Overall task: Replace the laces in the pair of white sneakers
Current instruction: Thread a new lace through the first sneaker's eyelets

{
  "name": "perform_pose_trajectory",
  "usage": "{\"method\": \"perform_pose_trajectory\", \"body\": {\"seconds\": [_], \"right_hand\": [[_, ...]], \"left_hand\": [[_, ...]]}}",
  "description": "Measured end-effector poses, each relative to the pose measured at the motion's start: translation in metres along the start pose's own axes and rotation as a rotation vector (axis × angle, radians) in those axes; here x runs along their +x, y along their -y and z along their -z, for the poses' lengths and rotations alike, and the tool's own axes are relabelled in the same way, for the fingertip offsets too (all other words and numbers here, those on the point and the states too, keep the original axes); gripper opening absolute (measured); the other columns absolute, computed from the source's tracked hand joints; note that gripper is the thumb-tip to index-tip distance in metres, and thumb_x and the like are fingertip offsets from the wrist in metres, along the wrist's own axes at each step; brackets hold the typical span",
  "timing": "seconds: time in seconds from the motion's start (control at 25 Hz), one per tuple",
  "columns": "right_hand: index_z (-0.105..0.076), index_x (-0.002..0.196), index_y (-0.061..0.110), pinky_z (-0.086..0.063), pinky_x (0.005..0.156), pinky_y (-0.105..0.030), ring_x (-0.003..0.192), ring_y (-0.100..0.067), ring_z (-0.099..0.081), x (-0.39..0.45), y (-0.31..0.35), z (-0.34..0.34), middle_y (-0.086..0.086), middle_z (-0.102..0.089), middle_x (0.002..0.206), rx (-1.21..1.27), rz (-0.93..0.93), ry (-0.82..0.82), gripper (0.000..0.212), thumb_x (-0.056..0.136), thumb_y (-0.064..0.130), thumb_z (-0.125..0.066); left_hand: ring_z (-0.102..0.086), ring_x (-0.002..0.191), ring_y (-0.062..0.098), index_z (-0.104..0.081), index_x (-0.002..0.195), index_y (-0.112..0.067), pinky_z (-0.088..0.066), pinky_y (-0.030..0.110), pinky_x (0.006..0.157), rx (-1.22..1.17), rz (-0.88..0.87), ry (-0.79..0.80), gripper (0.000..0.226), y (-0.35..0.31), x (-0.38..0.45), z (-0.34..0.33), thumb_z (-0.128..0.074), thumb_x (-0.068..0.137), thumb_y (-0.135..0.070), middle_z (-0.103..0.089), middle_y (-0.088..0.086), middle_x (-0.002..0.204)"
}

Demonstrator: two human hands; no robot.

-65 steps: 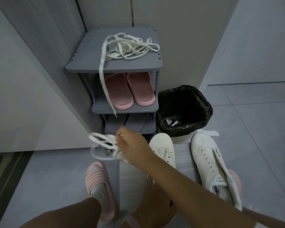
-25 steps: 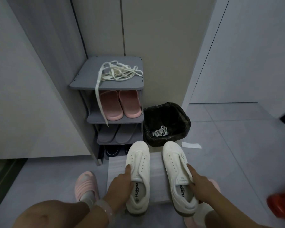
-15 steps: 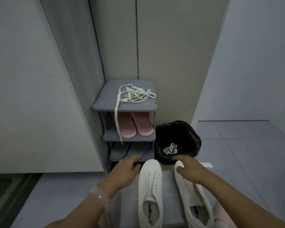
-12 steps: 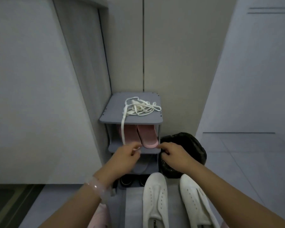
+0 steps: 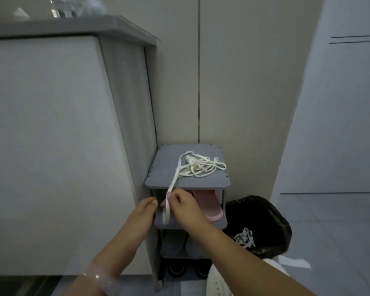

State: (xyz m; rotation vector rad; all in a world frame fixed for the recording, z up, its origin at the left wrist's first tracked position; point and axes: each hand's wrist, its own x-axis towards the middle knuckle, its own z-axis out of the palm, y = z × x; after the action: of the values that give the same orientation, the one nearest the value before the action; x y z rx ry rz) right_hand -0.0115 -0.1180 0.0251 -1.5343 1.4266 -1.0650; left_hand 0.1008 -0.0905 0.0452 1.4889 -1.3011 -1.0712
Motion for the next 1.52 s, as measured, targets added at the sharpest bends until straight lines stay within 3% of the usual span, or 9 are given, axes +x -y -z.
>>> {"method": "perform_pose_trajectory", "body": {"seconds": [0.12,0.24,0.36,0.52,0.76,0.96,1.12,1.24,1.52], "right_hand": [[-0.053,0.071,0.012,-0.038,0.060,-0.018,0.058,0.000,-0.048,-0.060,0.007,0.036,0.005,-0.051,0.065,-0.237,0.352,0.366,0.019,0.090,0.012,-0.051],[-0.063,0.085,0.005,-0.037,0.068,-0.010,0.063,0.002,-0.049,-0.095,-0.008,0.076,0.008,-0.055,0.070,-0.447,0.221,0.829,0.013,0.090,0.013,-0.055],[-0.064,0.106,0.012,-0.044,0.076,-0.016,0.084,0.000,-0.060,-0.089,-0.018,0.089,0.006,-0.066,0.088,0.156,-0.229,0.518,0.033,0.093,0.039,-0.050],[-0.056,0.107,0.011,-0.050,0.067,-0.030,0.076,-0.019,-0.065,-0.043,0.003,0.080,-0.010,-0.068,0.085,0.956,-0.478,0.147,0.035,0.100,0.037,-0.033],[-0.057,0.086,0.009,-0.031,0.042,-0.014,0.035,-0.002,-0.033,-0.046,0.049,0.098,0.003,-0.039,0.045,0.382,-0.050,-0.059,0.032,0.102,0.022,-0.032],[-0.063,0.091,0.021,-0.041,0.065,-0.010,0.066,0.009,-0.051,-0.071,0.050,0.157,0.006,-0.059,0.081,0.096,0.207,-0.274,0.031,0.098,0.031,-0.034],[-0.061,0.092,0.035,-0.037,0.097,-0.012,0.122,0.002,-0.045,-0.074,0.049,0.229,0.012,-0.051,0.130,0.037,0.415,-0.588,0.028,0.097,0.036,-0.034],[-0.059,0.097,0.034,-0.028,0.092,0.006,0.132,0.004,-0.031,-0.075,0.038,0.260,0.012,-0.036,0.144,-0.045,0.454,-0.762,0.029,0.102,0.025,-0.032],[-0.057,0.109,0.025,-0.022,0.099,0.004,0.136,0.001,-0.022,-0.089,0.002,0.276,0.004,-0.026,0.152,-0.179,0.451,-0.894,0.028,0.102,0.025,-0.030]], "left_hand": [[-0.065,0.075,0.020,-0.058,0.105,-0.002,-0.049,0.032,0.071,-0.410,0.316,0.232,0.042,-0.018,0.009,-0.017,-0.030,0.100,-0.033,-0.069,0.015,0.092],[-0.052,0.035,0.011,-0.054,0.083,-0.004,-0.044,0.017,0.037,-0.663,0.380,0.296,0.029,-0.046,0.012,-0.034,-0.036,0.099,-0.022,-0.058,0.004,0.049],[-0.024,0.028,0.004,-0.056,0.087,-0.008,-0.016,0.010,0.031,-0.425,0.167,0.385,0.021,-0.057,-0.004,-0.040,-0.038,0.098,-0.013,-0.036,-0.005,0.040],[-0.044,0.040,0.008,-0.059,0.081,-0.010,-0.035,0.018,0.041,0.089,0.129,0.675,0.023,-0.037,-0.039,-0.034,-0.043,0.097,-0.013,-0.055,-0.001,0.052],[-0.061,0.091,0.016,-0.062,0.100,-0.011,-0.048,0.024,0.084,-0.225,0.262,0.360,0.027,-0.023,-0.018,-0.039,-0.037,0.100,-0.023,-0.065,0.012,0.107],[-0.048,0.118,0.023,-0.059,0.120,-0.010,-0.034,0.017,0.097,0.537,-0.512,0.092,0.033,-0.033,0.053,-0.067,-0.059,0.087,-0.010,-0.048,0.013,0.132],[-0.029,0.138,0.022,-0.027,0.145,-0.025,-0.027,0.038,0.114,0.710,-0.527,0.295,0.075,-0.024,0.092,-0.083,-0.066,0.081,-0.031,-0.027,0.002,0.152],[-0.025,0.141,0.018,-0.026,0.145,-0.027,-0.021,0.035,0.116,0.851,-0.506,0.433,0.057,-0.014,0.099,-0.093,-0.048,0.094,-0.039,-0.027,-0.004,0.153],[-0.036,0.129,0.038,-0.047,0.128,-0.004,-0.028,0.052,0.109,1.007,-0.123,-0.046,0.049,-0.006,0.139,-0.070,-0.028,0.097,-0.037,-0.042,0.022,0.138]]}}
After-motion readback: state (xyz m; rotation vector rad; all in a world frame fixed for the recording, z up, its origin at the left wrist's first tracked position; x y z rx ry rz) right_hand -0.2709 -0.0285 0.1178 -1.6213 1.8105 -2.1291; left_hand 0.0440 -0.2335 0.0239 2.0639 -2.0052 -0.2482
